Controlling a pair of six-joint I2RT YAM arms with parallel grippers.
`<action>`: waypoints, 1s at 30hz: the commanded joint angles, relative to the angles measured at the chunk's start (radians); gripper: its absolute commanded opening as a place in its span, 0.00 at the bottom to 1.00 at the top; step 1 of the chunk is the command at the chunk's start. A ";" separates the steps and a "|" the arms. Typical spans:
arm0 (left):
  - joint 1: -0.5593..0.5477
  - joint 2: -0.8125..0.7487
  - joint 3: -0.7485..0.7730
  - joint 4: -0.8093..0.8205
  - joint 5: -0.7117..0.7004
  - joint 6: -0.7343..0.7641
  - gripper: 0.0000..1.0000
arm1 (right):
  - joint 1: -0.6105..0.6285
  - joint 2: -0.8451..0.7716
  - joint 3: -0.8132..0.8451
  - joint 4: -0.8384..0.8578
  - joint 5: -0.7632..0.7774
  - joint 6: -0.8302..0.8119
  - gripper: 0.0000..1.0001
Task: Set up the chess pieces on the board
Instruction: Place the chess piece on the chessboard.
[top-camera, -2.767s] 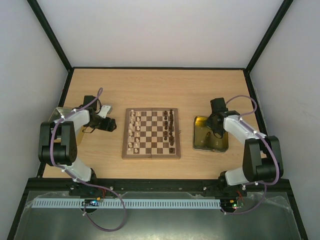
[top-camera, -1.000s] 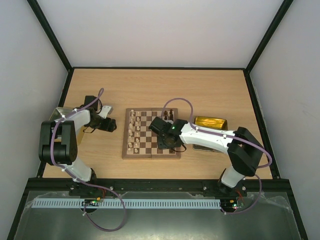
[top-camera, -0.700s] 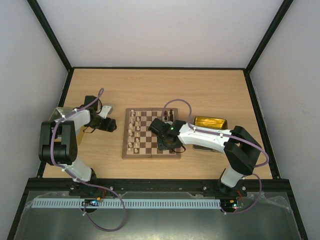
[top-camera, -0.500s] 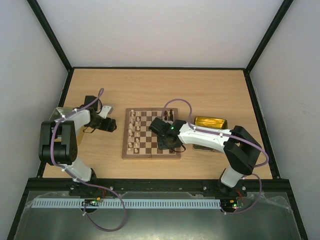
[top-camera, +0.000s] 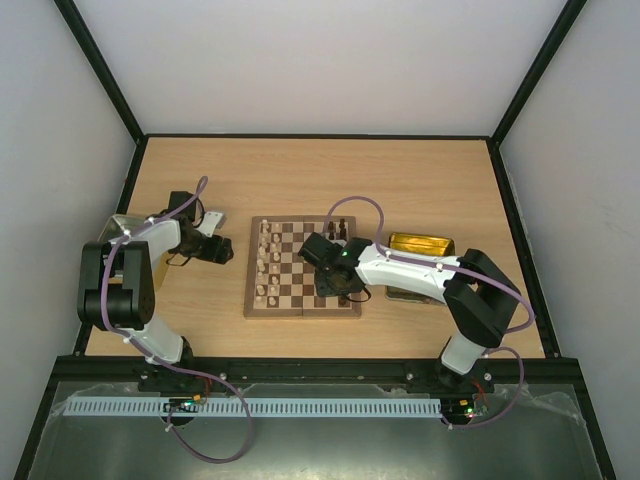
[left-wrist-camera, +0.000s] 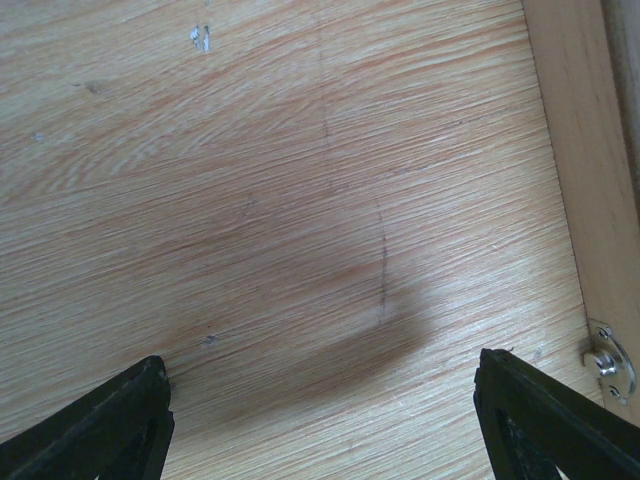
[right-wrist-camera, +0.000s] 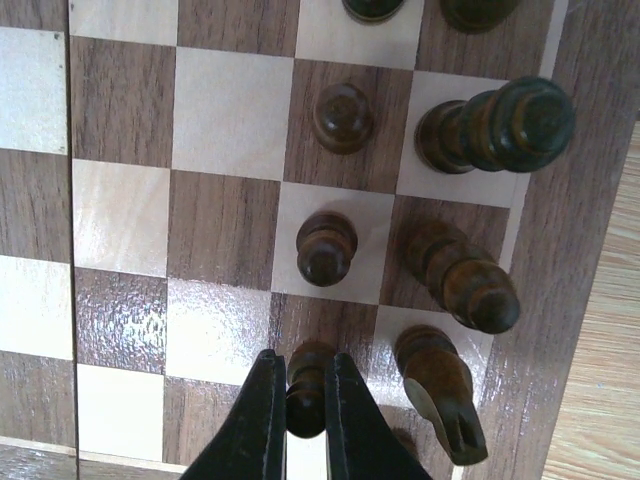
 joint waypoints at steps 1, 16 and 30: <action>-0.004 0.004 -0.001 -0.004 -0.006 0.003 0.83 | -0.007 0.012 -0.001 0.001 0.024 -0.012 0.04; -0.004 0.008 -0.002 -0.003 -0.005 0.003 0.83 | -0.008 -0.012 0.019 -0.005 -0.001 -0.009 0.20; -0.005 0.002 0.000 -0.009 -0.006 0.003 0.83 | -0.025 -0.093 0.094 -0.100 0.099 -0.011 0.24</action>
